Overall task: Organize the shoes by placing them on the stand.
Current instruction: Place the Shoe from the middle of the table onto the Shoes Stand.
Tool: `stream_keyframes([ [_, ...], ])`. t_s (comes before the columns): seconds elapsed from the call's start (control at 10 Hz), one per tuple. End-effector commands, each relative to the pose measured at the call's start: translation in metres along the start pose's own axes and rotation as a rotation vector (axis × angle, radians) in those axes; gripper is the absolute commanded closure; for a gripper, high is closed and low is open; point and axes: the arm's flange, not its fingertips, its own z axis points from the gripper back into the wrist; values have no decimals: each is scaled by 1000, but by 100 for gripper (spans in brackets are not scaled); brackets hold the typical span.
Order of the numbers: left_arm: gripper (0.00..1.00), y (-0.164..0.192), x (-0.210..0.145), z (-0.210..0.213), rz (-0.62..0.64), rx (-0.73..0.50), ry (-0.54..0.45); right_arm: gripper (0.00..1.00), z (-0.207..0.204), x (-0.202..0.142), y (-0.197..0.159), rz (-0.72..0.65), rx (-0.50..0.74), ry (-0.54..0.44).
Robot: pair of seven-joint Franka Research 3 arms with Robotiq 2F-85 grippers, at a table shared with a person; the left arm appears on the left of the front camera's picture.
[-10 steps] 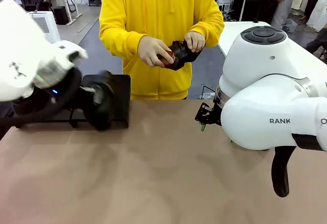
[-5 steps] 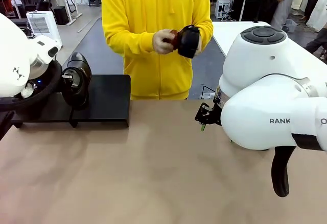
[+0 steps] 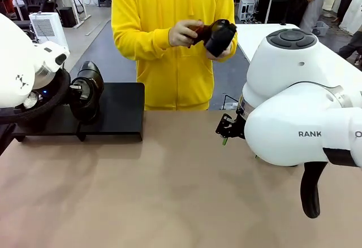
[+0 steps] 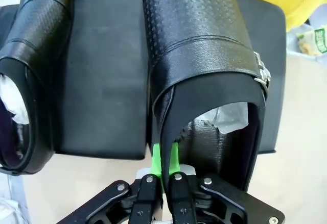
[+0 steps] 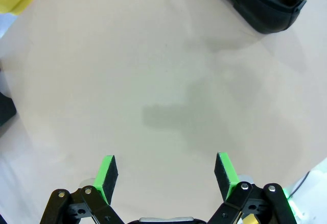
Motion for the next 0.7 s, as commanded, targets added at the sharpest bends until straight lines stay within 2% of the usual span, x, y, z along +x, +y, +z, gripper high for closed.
stream_keyframes([
  [0.0,100,14,10,-2,-48,120,-93,0,1,2,1,17,12,1],
  [0.1,100,24,13,-6,-95,171,-136,0,1,2,1,17,12,1],
  [0.3,100,34,20,-11,-104,247,-177,0,1,2,1,17,12,1],
  [0.6,100,36,17,-29,-138,271,-142,0,1,2,1,17,12,1],
])
